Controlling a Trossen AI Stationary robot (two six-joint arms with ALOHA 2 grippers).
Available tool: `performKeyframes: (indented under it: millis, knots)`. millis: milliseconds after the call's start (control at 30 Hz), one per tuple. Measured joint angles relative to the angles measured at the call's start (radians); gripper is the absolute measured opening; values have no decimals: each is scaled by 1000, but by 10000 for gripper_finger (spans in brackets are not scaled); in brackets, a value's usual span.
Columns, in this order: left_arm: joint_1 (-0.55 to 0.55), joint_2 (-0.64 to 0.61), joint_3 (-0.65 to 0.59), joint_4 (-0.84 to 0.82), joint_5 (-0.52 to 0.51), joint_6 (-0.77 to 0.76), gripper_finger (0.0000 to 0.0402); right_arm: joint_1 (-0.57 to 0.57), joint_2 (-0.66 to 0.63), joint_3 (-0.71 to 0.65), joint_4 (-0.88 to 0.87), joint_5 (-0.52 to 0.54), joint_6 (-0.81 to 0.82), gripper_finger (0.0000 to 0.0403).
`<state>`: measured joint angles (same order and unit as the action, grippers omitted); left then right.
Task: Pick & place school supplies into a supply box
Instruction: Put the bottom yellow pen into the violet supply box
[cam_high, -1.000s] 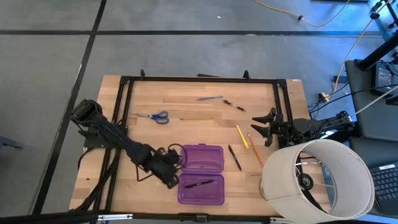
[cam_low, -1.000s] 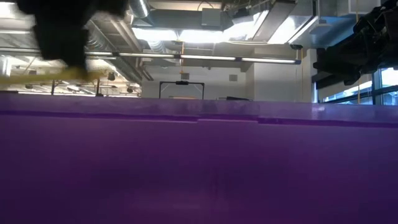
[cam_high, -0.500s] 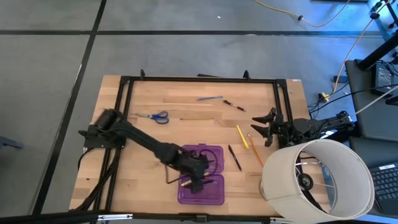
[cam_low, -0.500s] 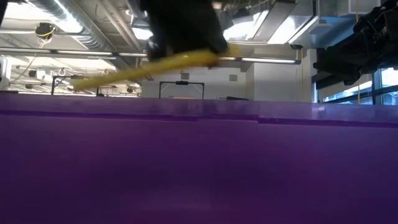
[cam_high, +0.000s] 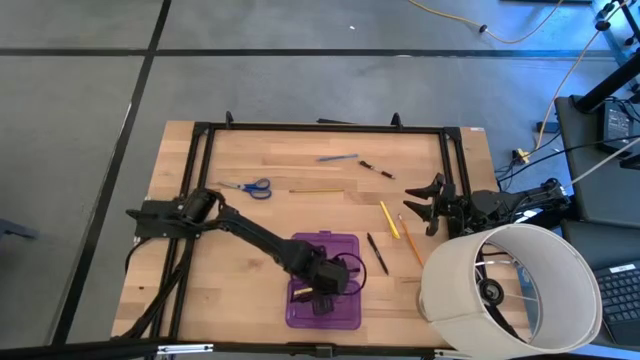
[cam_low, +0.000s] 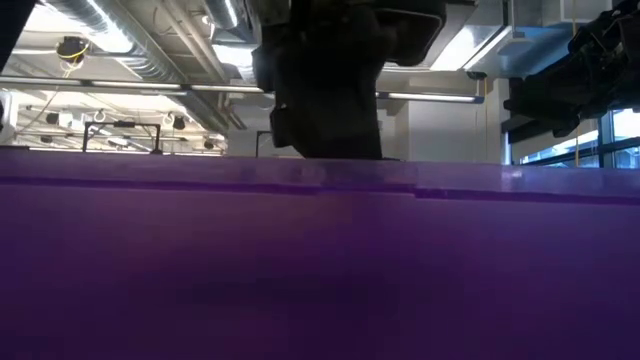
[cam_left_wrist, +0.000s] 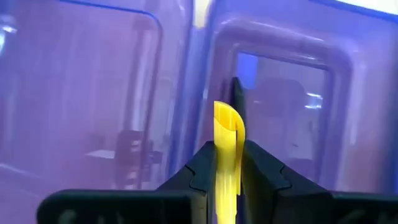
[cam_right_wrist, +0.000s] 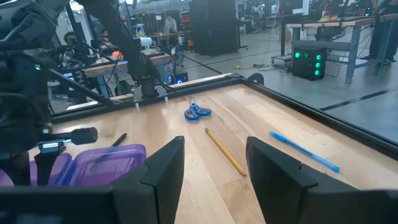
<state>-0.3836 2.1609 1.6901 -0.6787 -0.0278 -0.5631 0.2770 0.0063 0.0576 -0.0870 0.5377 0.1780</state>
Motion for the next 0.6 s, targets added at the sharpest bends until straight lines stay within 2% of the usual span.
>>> performKeyframes:
  millis: [133, 600]
  knots:
    - [0, 0, 0, -11, -24, 13, 47, 0, 0, 0, 0, 0, 0, 176]
    - [0, 24, 0, -12, 1, 30, 49, 0, 0, 0, 0, 0, 0, 176]
